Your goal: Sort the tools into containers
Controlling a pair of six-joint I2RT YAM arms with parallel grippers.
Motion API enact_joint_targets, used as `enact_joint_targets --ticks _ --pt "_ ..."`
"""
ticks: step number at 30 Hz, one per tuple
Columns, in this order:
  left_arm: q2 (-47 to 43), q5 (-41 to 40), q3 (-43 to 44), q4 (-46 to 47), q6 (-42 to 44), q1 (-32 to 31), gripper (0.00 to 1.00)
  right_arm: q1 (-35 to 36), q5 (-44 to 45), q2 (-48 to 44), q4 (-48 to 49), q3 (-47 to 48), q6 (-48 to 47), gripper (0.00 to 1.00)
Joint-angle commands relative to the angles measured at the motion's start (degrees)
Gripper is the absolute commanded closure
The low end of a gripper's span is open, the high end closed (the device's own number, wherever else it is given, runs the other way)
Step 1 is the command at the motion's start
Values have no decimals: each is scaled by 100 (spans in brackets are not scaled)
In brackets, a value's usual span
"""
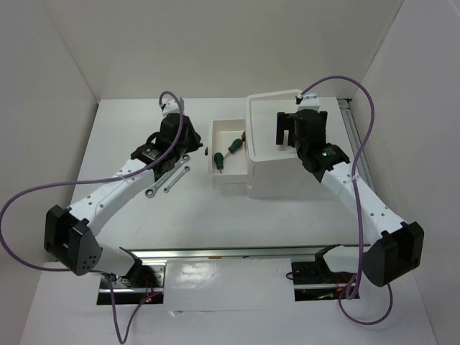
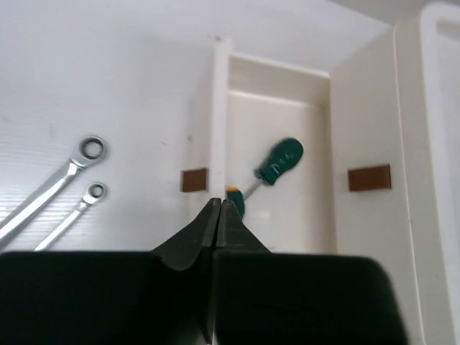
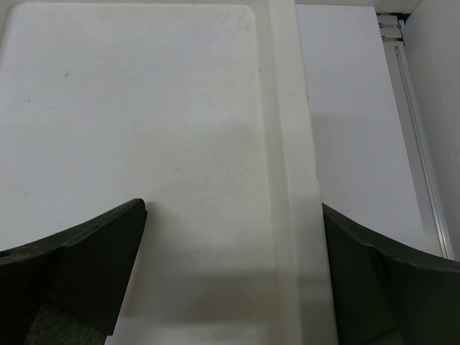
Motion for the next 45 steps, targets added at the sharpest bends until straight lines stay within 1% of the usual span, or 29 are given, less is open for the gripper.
enact_joint_targets --ticks 1,2,4,5,6,7,8,10,12,13,14,15,16,18,19,21,22,26,27,28,35,37,38,41,43,44,45 --pt "34 -1349 -255 -183 -54 55 96 176 -309 305 -1039 -274 338 0" --pt "340 -1481 -186 -332 -184 55 100 176 -309 305 -1039 -274 338 0" --pt "806 -1377 24 -586 -307 55 100 176 -309 305 -1039 -221 338 0" --pt "1070 -1290 321 -762 -404 55 100 176 -309 305 -1039 -221 338 0" --pt "1543 -1219 437 -764 -405 -5 100 176 -309 305 -1039 -221 338 0" --pt "1739 -1219 552 -764 -405 -6 100 176 -309 253 -1039 -221 338 0" --pt "1906 -1027 753 -764 -327 -58 100 176 -396 253 -1039 -221 338 0" --pt "2205 -929 834 -633 -161 -138 100 176 -397 200 -987 -221 338 0" --pt "2206 -588 904 -212 -37 -208 100 176 -397 200 -1039 -221 338 0" --pt "2206 -412 791 33 155 -260 100 176 -397 200 -1039 -221 338 0" --pt "2024 -166 651 662 218 -261 100 176 -397 200 -1039 -221 338 0" --pt "1926 306 362 973 219 -261 100 176 -397 200 -1039 -221 338 0" --pt "1830 537 211 1307 402 -261 100 176 -397 200 -1039 -221 338 0" --pt "1706 854 26 1731 403 -261 100 176 -397 200 -1039 -221 338 0" --pt "1706 1212 -114 2167 490 -261 100 176 -458 200 -1039 -221 338 0" --pt "1706 1391 -115 2311 491 -261 100 176 -458 200 -1039 -221 338 0" --pt "1793 1705 -63 2460 491 -261 100 176 -511 200 -1039 -221 338 0" --pt "1987 2287 -115 3172 351 -314 99 176 -625 252 -1039 -221 285 0" --pt "1987 2436 -115 3548 351 -314 98 176 -625 253 -1039 -221 285 0" --pt "1987 2516 -185 3726 281 -314 98 176 -625 253 -1039 -221 285 0" --pt "1908 2631 -98 4289 351 -419 96 228 -625 358 -1144 -221 232 0" --pt "1855 2631 -98 4342 351 -419 96 228 -555 420 -1145 -221 232 0" --pt "1855 2753 -19 4343 351 -419 94 228 -555 472 -1145 -221 232 0" --pt "1987 2833 165 4141 159 -419 94 228 -555 472 -1145 -221 232 0" --pt "2057 2833 17 4140 18 -419 94 228 -555 472 -1145 -221 232 0" --pt "2057 2607 -53 4010 -96 -419 94 228 -555 472 -1145 -221 232 0" --pt "1987 2013 -54 3739 -219 -419 94 228 -555 472 -1145 -221 232 0"
